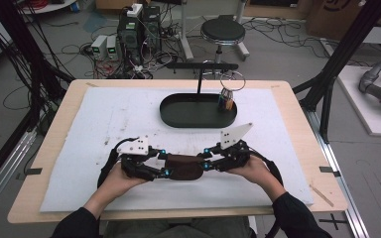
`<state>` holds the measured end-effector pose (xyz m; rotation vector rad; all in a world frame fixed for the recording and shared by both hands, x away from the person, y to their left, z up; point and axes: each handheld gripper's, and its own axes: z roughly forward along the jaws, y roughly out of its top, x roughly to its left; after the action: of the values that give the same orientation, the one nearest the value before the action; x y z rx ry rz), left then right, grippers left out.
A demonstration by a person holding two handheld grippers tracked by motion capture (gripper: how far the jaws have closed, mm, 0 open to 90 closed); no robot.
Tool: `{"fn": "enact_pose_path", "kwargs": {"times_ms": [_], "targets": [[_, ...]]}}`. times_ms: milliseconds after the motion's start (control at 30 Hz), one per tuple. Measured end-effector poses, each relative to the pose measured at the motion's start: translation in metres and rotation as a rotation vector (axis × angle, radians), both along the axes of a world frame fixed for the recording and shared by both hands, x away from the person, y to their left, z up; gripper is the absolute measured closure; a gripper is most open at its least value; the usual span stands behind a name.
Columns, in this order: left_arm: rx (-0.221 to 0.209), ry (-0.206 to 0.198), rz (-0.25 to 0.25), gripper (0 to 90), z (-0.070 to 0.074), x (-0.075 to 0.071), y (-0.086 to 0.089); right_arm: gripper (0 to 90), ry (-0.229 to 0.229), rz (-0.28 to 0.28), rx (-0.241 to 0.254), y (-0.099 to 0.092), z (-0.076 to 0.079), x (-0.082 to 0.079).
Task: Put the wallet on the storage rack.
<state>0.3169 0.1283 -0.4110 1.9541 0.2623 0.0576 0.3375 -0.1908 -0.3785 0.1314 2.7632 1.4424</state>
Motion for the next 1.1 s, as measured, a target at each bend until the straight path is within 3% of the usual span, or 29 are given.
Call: {"fn": "enact_pose_path", "kwargs": {"times_ms": [133,300,500,533,600,700,767,833,1100], "targets": [[-0.044,0.004,-0.019,61.1,0.002,0.000,0.002,71.2,0.006,-0.002,0.021,-0.003,0.002,0.000],[-0.098,0.000,-0.027,65.1,0.004,0.001,0.005,69.0,0.004,-0.008,0.049,-0.005,0.005,0.000],[-0.169,-0.034,-0.005,66.9,0.009,-0.001,0.008,54.8,0.052,-0.083,0.134,-0.013,0.009,0.005],[-0.188,-0.035,-0.001,67.0,0.009,-0.001,0.009,53.5,0.087,-0.089,0.165,-0.017,0.008,0.008],[-0.240,-0.036,0.004,67.1,0.011,-0.001,0.011,49.2,0.108,-0.101,0.187,-0.019,0.006,0.009],[-0.252,-0.039,0.008,67.1,0.013,-0.001,0.011,49.1,0.133,-0.099,0.189,-0.016,0.003,0.010],[-0.250,-0.044,0.015,67.0,0.013,-0.002,0.010,64.3,0.140,-0.070,0.184,-0.013,0.002,0.010],[-0.255,-0.034,0.013,66.7,0.013,-0.001,0.011,68.4,0.118,-0.066,0.176,-0.013,0.003,0.007],[-0.227,-0.046,0.006,60.0,0.019,-0.002,0.007,73.4,0.098,-0.050,0.187,-0.016,0.005,0.007]]}}
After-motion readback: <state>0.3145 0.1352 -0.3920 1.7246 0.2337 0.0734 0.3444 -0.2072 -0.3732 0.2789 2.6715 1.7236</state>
